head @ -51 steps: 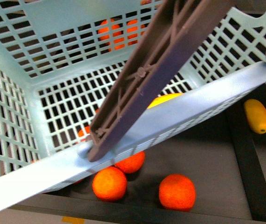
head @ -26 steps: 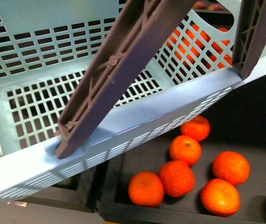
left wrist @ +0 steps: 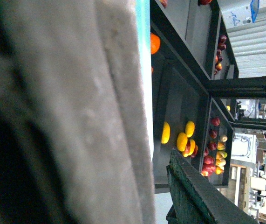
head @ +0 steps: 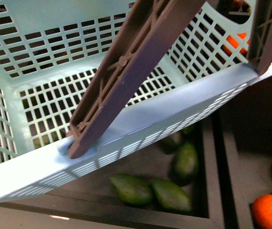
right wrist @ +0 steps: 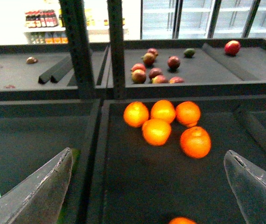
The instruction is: Pick mango and avocado into basket
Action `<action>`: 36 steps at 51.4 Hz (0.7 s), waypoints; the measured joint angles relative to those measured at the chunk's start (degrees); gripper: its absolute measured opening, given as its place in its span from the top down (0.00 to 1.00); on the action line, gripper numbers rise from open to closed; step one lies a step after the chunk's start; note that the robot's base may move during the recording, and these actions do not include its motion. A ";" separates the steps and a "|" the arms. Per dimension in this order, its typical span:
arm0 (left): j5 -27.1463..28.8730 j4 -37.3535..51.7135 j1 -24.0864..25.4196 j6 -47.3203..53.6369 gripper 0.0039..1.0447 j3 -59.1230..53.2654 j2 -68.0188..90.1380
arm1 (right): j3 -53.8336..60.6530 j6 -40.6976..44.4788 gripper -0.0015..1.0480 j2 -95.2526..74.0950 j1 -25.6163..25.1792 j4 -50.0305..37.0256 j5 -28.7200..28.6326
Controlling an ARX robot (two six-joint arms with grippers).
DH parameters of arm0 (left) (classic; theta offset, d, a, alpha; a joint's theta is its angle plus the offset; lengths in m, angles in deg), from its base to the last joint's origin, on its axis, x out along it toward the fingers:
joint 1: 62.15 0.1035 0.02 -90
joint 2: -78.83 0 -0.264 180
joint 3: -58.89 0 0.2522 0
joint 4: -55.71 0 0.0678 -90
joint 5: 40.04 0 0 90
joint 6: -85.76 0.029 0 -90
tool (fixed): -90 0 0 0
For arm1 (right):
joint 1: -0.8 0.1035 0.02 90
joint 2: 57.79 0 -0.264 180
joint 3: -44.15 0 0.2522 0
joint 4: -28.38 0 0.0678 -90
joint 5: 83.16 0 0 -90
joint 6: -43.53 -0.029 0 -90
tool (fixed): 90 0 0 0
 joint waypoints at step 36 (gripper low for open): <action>-0.09 0.00 0.02 -0.11 0.73 0.04 0.04 | 0.11 0.00 0.08 0.04 0.02 0.00 0.00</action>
